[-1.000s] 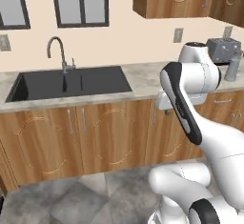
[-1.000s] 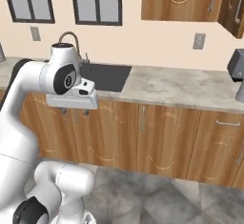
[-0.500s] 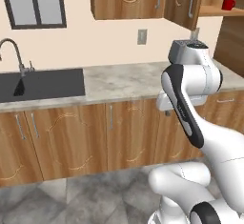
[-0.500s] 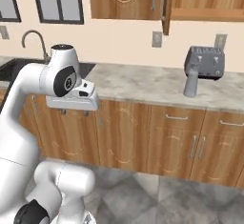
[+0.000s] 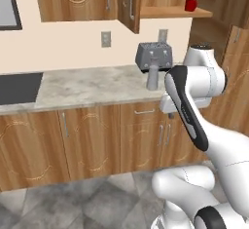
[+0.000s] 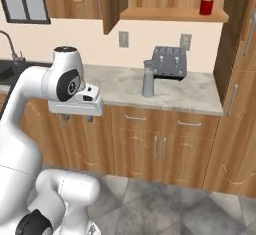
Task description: There is a tray on the dining counter. Grab the cup, mug, and pitcher and place them on the tray. The pitcher may be placed next to the tray if it cannot fit the tray.
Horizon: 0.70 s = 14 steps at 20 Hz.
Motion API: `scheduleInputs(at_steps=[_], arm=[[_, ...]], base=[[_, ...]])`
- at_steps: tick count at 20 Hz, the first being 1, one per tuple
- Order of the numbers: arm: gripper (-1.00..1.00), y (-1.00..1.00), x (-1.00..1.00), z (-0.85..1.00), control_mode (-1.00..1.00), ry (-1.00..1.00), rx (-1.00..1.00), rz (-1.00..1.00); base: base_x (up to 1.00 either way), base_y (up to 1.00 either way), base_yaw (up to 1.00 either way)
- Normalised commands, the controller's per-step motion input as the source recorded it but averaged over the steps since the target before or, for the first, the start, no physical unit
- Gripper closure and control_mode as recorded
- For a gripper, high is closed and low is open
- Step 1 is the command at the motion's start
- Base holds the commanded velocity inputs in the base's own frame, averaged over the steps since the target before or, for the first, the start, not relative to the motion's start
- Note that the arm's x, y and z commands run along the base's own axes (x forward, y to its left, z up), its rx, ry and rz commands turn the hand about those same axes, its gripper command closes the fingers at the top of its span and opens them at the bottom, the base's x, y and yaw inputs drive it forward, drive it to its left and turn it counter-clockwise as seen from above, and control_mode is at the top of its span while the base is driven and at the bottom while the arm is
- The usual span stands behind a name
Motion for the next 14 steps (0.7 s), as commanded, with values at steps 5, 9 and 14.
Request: scheduleInputs(at_steps=[5,9,14], arm=[[-1.0,0.0,0.0,0.0,1.0,0.0,0.0,0.0],[-1.0,0.0,0.0,0.0,1.0,0.0,0.0,0.0],[-1.0,0.0,0.0,0.0,1.0,0.0,0.0,0.0]], base=[[0.0,-1.0,0.0],[0.34,-1.0,0.0],[0.96,-0.42,0.0]])
